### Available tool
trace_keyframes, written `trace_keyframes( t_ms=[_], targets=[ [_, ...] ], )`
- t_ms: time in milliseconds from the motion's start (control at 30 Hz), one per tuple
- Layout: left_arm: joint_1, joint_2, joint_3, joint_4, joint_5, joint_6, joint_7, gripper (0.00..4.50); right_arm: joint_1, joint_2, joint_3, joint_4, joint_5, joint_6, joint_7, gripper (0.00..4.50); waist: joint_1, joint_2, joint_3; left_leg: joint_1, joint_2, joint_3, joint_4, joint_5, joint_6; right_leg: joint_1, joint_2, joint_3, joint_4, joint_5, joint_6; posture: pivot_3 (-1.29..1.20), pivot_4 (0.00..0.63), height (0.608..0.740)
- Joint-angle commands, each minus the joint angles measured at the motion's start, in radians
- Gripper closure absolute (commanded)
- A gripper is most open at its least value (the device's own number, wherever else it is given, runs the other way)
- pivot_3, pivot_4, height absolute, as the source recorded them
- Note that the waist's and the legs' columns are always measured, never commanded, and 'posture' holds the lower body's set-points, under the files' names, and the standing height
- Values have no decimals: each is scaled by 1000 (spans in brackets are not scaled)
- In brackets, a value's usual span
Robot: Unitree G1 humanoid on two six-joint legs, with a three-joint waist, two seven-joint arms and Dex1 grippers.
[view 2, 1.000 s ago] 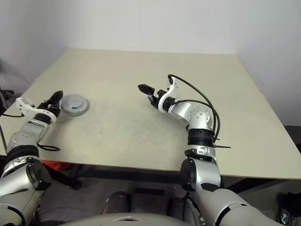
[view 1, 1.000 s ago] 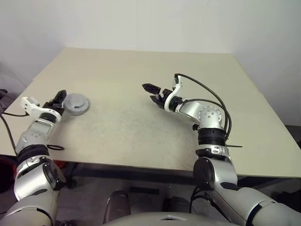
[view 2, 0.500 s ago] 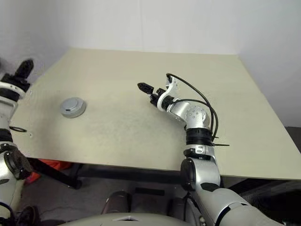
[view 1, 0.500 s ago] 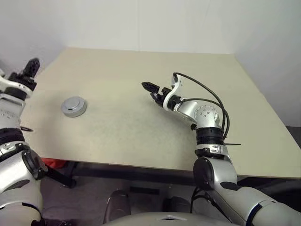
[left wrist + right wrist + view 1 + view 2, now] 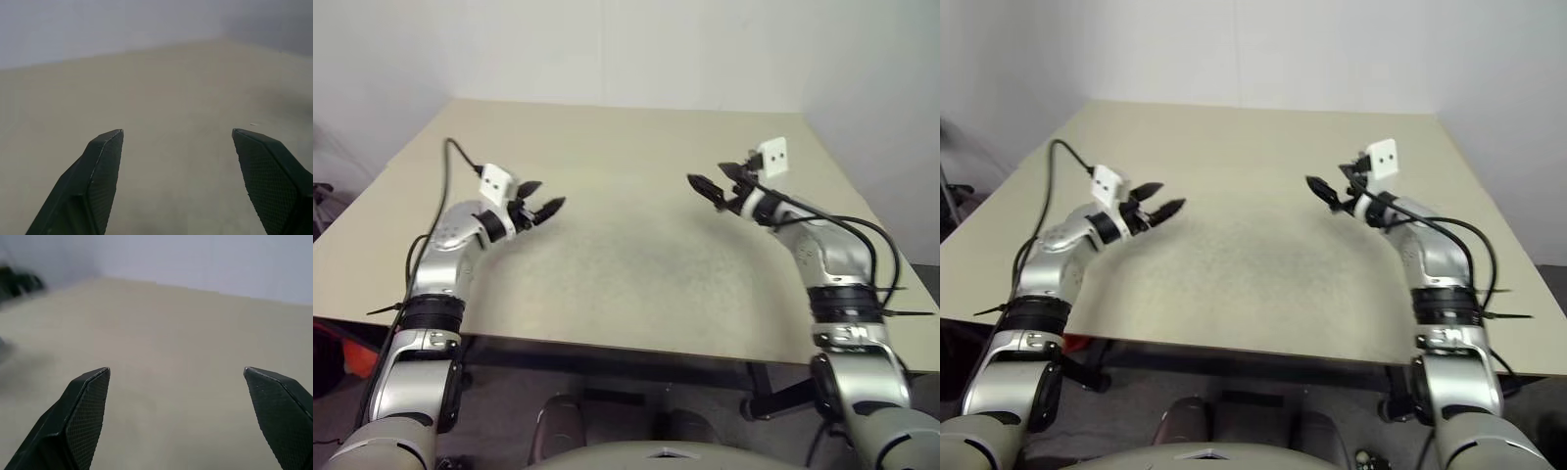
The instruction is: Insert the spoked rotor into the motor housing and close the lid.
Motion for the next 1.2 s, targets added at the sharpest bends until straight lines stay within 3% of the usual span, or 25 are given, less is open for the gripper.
trace_keyframes(
  t_ms=[33, 433, 1200],
  targets=[
    [-35, -22, -41, -19, 48, -91, -23, 766, 32, -44, 43, -55, -51, -60, 79, 0, -7, 1, 0, 0, 0, 0, 0, 0, 0, 0, 0, 0, 0, 0, -1, 0, 0, 740],
    [-99, -137, -69, 86, 87, -147, -13, 766, 95, -18, 75, -105, -88, -72, 131, 0, -9, 2, -1, 1, -1, 1, 4, 0, 1, 2, -1, 1, 0, 1, -6, 0, 0, 740],
    [-73, -161, -79, 66, 98, -132, -11, 766, 82, 48, 71, -102, -134, -75, 86, 0, -9, 2, -1, 2, -1, 1, 5, -1, 4, 1, -1, 1, 0, 0, -7, 0, 0, 740]
  ],
)
